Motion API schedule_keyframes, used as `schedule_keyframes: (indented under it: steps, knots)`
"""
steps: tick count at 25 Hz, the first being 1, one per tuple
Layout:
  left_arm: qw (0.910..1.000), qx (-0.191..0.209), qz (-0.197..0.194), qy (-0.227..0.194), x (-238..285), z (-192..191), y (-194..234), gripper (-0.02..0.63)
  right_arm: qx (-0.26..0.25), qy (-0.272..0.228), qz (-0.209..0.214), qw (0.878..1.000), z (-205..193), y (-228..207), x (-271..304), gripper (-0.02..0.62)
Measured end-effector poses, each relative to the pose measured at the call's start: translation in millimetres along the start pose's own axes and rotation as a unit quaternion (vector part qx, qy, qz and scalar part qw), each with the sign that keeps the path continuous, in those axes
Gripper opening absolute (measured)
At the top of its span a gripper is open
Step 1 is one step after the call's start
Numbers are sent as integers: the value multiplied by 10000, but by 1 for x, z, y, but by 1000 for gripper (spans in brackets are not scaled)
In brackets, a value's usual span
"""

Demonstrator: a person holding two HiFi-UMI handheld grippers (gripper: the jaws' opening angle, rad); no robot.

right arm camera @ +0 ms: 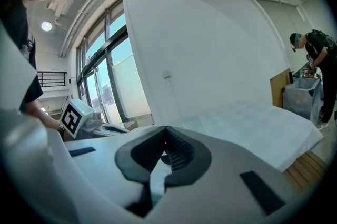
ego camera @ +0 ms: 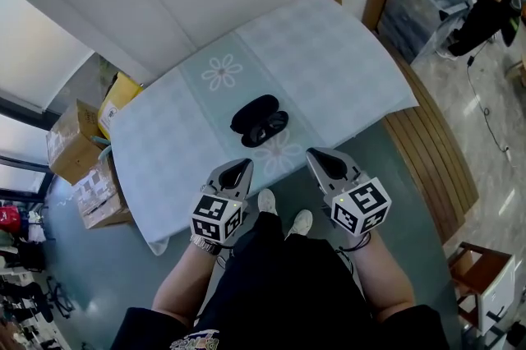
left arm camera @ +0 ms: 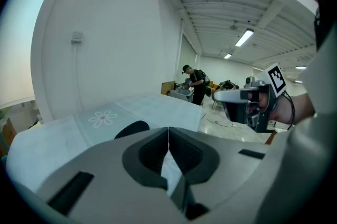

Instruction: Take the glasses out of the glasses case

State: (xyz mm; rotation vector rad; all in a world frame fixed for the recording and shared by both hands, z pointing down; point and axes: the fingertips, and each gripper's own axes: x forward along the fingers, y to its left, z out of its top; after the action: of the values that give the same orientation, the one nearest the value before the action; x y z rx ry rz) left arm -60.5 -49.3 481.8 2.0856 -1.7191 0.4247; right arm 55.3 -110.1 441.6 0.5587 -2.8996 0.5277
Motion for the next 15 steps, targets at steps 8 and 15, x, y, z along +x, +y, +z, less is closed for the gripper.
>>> schedule_keyframes:
  steps: [8, 15]
  knots:
    - [9996, 84, -125, 221, 28, -9, 13, 29, 81, 81, -171, 9998, -6, -10, 6, 23]
    - [9985, 224, -259, 423, 58, -11, 27, 29, 166, 154, -365, 9991, -5, -25, 14, 23]
